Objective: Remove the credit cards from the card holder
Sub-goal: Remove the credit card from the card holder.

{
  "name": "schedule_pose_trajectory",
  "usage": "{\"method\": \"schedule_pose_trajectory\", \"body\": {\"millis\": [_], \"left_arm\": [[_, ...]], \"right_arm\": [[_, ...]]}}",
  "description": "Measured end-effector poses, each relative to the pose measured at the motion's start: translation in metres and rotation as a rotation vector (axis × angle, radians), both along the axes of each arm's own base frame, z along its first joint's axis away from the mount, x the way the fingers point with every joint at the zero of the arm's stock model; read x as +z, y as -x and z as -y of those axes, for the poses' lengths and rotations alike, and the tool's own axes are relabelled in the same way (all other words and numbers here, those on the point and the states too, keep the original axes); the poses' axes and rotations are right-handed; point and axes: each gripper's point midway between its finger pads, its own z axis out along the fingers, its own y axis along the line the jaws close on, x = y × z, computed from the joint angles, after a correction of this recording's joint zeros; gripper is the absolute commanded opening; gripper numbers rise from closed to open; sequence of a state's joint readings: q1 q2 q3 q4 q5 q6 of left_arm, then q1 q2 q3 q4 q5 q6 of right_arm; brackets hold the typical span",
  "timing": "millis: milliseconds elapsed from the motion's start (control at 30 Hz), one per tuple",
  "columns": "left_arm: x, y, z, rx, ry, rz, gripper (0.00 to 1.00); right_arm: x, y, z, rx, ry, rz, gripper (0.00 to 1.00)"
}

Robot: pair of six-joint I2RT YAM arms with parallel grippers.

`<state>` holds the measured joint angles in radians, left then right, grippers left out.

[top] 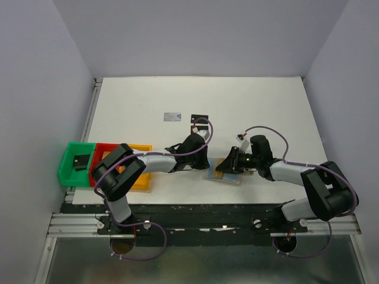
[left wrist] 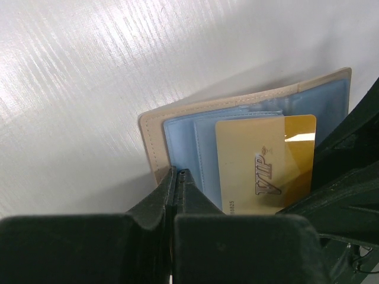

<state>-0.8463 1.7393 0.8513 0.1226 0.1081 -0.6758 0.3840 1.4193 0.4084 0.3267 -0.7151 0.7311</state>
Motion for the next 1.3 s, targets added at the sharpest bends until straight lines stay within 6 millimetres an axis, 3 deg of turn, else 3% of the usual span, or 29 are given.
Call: {"method": "schedule_pose_trajectory", "body": {"millis": [1033, 1300], "left_arm": [[-0.001, 0.000, -0.001, 0.016, -0.003, -0.004, 0.00], [-0.001, -0.001, -0.001, 0.020, -0.003, -0.005, 0.00]], "right_arm": [[0.000, -0.006, 0.016, -0.067, 0.064, 0.022, 0.20], [-0.007, -0.005, 0.025, -0.091, 0.100, 0.002, 0.09]]}}
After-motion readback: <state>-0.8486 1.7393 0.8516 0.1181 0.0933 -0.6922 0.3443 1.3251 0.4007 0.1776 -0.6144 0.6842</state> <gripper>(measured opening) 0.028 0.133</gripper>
